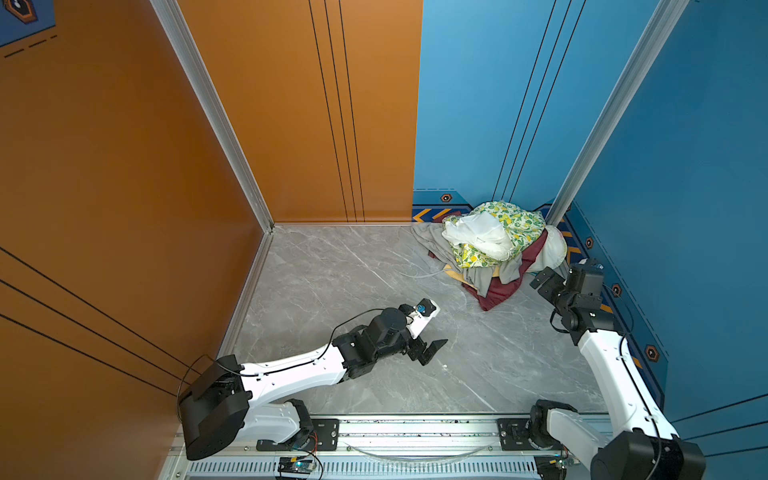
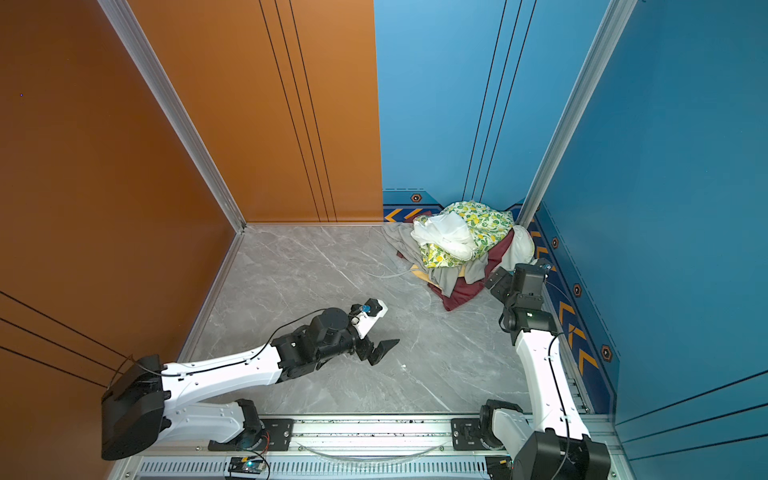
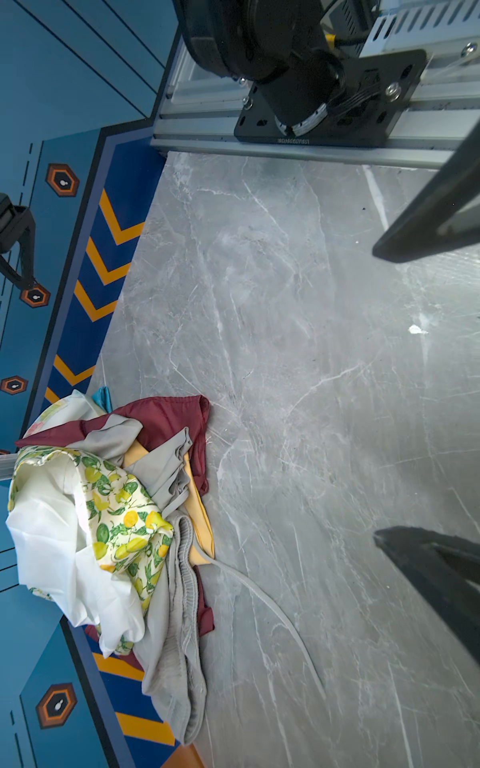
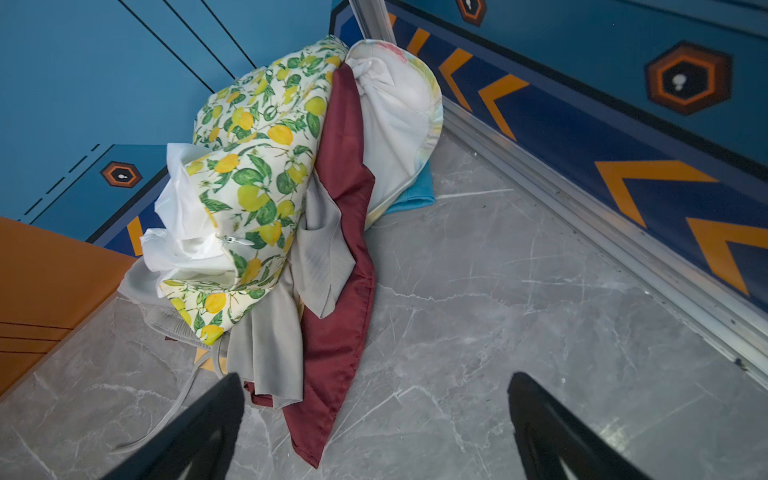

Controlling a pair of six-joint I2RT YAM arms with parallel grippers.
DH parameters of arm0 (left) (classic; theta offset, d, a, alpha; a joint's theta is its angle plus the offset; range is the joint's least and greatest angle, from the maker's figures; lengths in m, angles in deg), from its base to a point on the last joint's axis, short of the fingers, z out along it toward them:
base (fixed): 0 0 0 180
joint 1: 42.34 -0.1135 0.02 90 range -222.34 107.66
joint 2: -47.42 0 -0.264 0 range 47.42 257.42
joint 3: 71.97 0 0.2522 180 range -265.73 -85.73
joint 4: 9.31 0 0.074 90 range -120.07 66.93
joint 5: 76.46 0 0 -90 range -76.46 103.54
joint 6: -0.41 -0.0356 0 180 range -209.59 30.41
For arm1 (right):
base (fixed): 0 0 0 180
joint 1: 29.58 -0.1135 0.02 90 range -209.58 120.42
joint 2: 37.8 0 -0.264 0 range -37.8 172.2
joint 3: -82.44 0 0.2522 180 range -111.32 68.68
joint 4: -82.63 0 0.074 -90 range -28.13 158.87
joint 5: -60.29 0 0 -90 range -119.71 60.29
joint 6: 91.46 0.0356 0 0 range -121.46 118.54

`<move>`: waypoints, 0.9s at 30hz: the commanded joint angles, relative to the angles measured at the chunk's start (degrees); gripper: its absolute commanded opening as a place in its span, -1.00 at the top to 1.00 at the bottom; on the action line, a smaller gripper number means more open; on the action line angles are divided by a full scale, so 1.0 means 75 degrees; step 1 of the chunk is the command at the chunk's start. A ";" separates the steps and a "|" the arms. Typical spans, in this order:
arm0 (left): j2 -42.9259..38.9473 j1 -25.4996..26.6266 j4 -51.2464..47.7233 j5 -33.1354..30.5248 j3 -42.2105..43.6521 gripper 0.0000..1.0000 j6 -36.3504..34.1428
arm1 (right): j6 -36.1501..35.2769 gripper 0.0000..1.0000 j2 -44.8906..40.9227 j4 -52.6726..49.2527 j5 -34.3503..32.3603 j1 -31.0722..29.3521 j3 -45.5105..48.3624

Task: Pick out a specific cloth from the pile
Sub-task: 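Raise both arms, moving the right gripper toward the cloth pile's far side, then lower the right gripper beside the pile and pinch the turquoise shirt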

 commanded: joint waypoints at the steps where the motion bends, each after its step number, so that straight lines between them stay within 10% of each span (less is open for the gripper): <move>1: 0.0047 0.0096 -0.0471 -0.0192 -0.0359 -0.99 -0.0180 | 0.0646 -0.99 0.0373 -0.0324 0.0787 0.0459 -0.0277; 13: 0.0200 -0.0163 -0.1689 -0.0435 -0.1086 -0.98 0.0141 | 0.1607 -0.88 0.2462 0.0044 0.2474 0.2058 -0.0928; 27: 0.0242 -0.1260 -0.1778 0.0637 -0.1281 -0.96 0.0535 | 0.2433 -0.10 0.5163 0.0846 0.3106 0.2137 -0.2310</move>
